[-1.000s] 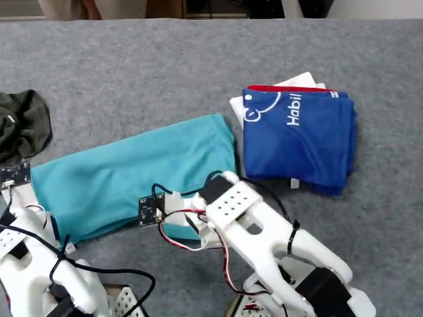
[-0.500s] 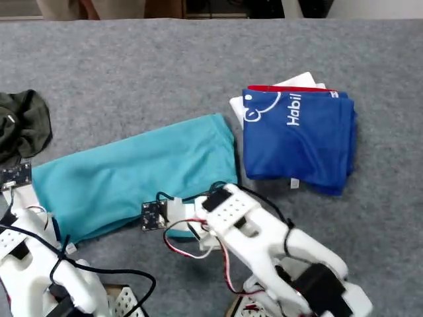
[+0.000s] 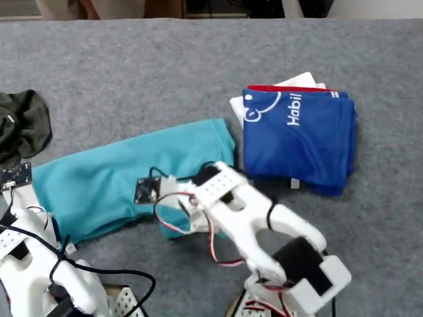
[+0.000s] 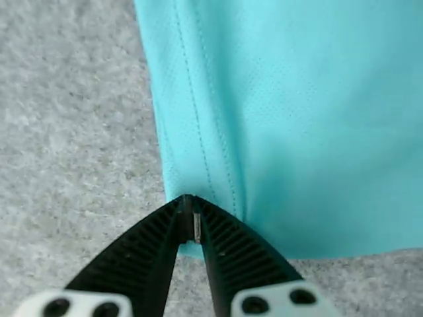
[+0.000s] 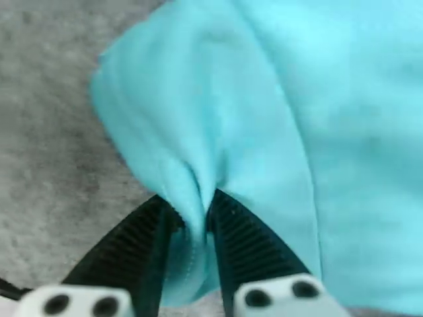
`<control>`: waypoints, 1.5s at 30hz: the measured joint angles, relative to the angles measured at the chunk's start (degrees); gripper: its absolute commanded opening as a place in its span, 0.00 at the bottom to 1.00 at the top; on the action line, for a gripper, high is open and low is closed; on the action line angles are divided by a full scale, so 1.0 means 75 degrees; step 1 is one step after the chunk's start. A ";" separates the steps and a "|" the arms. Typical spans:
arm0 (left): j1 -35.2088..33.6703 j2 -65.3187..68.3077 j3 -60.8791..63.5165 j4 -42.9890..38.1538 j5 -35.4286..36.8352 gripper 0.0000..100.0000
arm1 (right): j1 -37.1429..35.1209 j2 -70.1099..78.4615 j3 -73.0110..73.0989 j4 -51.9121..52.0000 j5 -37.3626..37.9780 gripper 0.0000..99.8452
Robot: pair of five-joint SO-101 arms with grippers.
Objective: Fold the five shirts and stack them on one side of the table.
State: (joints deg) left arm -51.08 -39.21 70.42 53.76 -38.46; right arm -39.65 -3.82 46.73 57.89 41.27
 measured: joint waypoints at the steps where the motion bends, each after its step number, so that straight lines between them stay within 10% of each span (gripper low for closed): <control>1: 0.0000 0.0000 0.0000 0.0000 0.0000 0.02 | 0.0164 0.0012 -0.0105 0.0082 -0.0023 0.00; 25: 0.0047 0.0000 0.0000 0.0000 0.0012 0.02 | 0.1207 0.6060 -1.0432 0.5099 0.1500 0.01; 35: 0.0047 0.0000 0.0000 0.0000 0.0012 0.02 | 0.1078 0.7349 -1.2952 0.5708 0.1723 0.43; 45: 0.0047 0.0000 0.0000 0.0000 0.0012 0.02 | 0.1078 0.6728 -1.2976 0.5708 0.0750 0.00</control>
State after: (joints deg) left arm -50.73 -39.21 70.42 53.76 -38.37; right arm -31.56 46.64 -50.59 100.70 46.90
